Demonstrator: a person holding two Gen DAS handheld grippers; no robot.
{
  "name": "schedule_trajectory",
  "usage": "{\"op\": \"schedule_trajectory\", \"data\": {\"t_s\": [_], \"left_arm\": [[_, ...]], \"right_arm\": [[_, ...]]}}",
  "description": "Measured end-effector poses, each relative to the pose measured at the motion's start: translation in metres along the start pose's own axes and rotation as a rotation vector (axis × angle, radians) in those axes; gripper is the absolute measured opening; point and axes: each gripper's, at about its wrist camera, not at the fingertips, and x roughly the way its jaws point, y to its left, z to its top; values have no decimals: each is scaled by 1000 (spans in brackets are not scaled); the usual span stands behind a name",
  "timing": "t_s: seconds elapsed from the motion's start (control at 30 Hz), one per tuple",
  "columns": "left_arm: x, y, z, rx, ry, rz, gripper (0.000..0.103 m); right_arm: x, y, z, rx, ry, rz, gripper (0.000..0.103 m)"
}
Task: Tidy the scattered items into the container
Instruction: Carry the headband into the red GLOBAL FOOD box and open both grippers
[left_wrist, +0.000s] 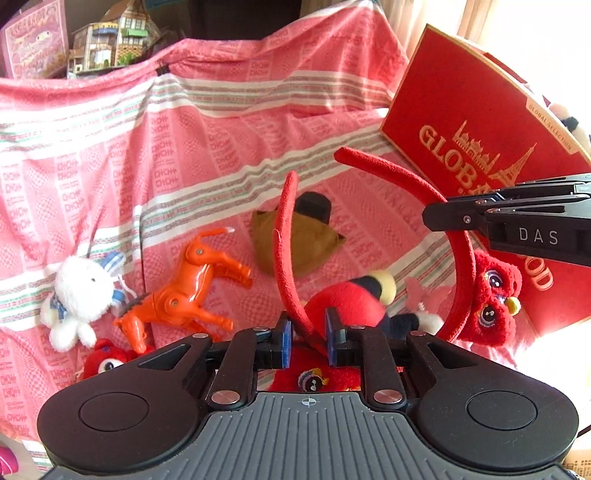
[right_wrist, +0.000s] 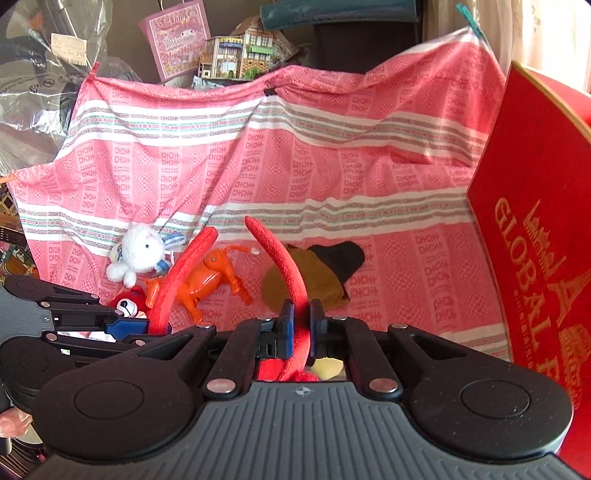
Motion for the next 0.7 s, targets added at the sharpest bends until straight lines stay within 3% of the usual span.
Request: {"op": "schedule_trajectory", "data": {"t_s": [0.3,0.7], "left_arm": [[-17,-77,100,92,-93,-78,18],[-1,-213,270,185,-144,-133,19]], "right_arm": [[-69,-82,61,-18,-157,-63,10],[-139,-231,146,-1,-292,-270,10]]}}
